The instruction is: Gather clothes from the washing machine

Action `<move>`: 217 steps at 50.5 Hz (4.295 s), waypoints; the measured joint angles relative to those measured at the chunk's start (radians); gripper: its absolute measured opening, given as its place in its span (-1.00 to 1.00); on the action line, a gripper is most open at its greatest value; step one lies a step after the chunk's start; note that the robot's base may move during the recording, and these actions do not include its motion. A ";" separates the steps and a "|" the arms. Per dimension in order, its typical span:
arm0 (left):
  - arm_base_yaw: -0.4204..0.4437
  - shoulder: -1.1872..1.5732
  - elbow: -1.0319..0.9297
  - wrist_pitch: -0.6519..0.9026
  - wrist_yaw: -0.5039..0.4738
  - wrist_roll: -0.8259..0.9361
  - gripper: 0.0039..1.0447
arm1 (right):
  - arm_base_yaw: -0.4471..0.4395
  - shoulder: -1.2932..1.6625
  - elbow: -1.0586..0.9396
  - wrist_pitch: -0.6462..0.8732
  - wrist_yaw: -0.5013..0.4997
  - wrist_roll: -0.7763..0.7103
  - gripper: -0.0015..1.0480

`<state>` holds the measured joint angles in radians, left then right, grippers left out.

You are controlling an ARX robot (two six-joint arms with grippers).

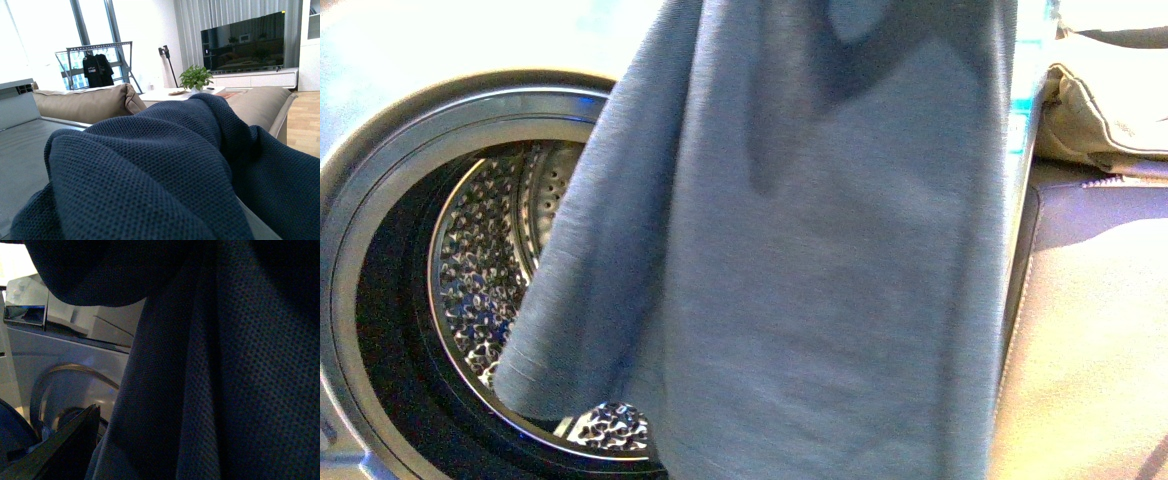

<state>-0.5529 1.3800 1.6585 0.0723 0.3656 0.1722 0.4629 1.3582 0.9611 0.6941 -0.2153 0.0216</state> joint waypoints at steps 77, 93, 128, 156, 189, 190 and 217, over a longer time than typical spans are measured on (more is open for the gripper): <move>-0.001 -0.004 0.000 0.000 0.012 -0.008 -0.19 | 0.034 -0.205 -0.129 -0.118 0.303 0.311 -0.85; -0.005 -0.010 0.001 0.003 0.011 -0.008 0.70 | -0.229 -0.487 -0.225 -0.200 0.143 0.410 -0.86; -0.004 -0.013 0.010 0.007 0.003 -0.007 0.88 | -1.562 -0.361 0.018 0.197 -0.549 1.022 -0.86; -0.004 -0.013 0.010 0.007 0.003 -0.007 0.88 | -1.611 -0.140 -0.493 -0.527 -0.725 0.284 -0.14; -0.004 -0.014 0.010 0.007 0.004 -0.007 0.88 | -1.416 -0.562 -0.526 -0.339 -0.809 0.448 0.85; -0.004 -0.014 0.010 0.007 0.004 -0.007 0.88 | -1.391 -0.586 -0.526 -0.314 -0.794 0.460 0.85; -0.004 -0.015 0.010 0.007 0.004 -0.007 0.88 | -0.517 -1.160 -0.702 -0.768 0.194 0.003 -0.33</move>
<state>-0.5568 1.3647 1.6688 0.0792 0.3695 0.1650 -0.0540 0.1982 0.2588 -0.0734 -0.0212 0.0246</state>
